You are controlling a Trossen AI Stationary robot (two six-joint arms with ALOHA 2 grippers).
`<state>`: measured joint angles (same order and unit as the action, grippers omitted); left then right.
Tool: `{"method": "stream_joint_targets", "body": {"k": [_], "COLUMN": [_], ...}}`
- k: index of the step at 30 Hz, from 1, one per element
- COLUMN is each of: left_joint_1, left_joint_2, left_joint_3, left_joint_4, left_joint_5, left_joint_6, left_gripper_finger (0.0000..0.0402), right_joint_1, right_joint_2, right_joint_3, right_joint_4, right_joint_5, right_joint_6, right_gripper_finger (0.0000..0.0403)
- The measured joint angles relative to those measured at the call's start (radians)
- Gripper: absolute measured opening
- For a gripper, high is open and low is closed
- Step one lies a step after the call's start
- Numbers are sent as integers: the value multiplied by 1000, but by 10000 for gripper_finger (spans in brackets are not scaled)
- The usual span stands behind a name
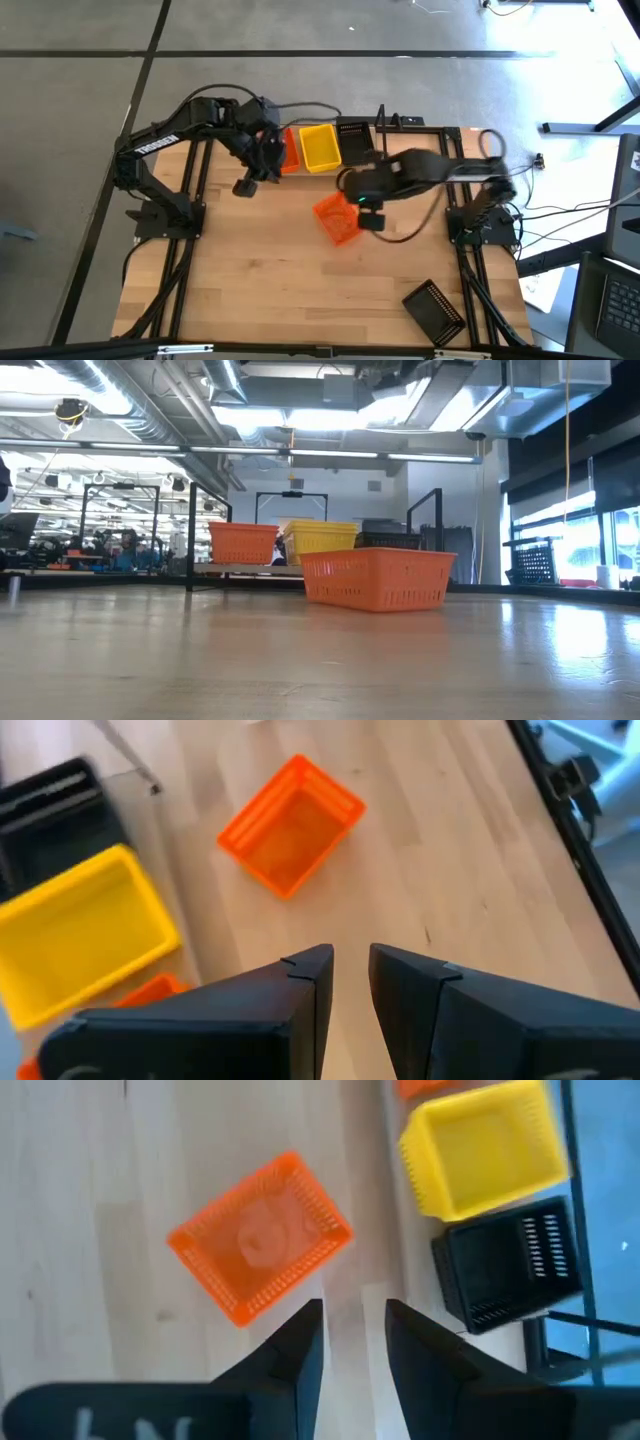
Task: Stack baskets on shelf by color
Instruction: Stack the orange bin on the stacked bins on the shelf
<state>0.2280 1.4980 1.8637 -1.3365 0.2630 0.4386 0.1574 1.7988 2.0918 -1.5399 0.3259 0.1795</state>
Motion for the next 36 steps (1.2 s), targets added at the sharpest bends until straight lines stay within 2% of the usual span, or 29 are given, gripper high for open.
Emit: {"method": "stream_joint_targets", "body": {"k": [6,12,16,22,26,36], "left_joint_1": [-72,-106,-110,-111,-111,-111], "left_joint_2": [11,10,11,12,12,11], "left_joint_3": [-64,-128,-172,-239,-270,-276], "left_joint_4": [90,118,128,212,270,293], "left_joint_5": [-4,-143,-162,-198,-254,-262], "left_joint_6": [-35,-66,-69,-62,-117,-56], "left_gripper_finger": [61,60,56,55,55,40], "right_joint_1": [0,0,0,0,0,0], "right_joint_2": [-120,-199,-229,-241,-242,-242], "right_joint_3": [0,0,-1,-1,-2,-2], "right_joint_4": [-4,0,1,1,1,1], "right_joint_5": [70,78,76,74,73,73], "right_joint_6": [28,27,26,-10,-32,-34], "right_gripper_finger": [107,107,107,107,106,106]}}
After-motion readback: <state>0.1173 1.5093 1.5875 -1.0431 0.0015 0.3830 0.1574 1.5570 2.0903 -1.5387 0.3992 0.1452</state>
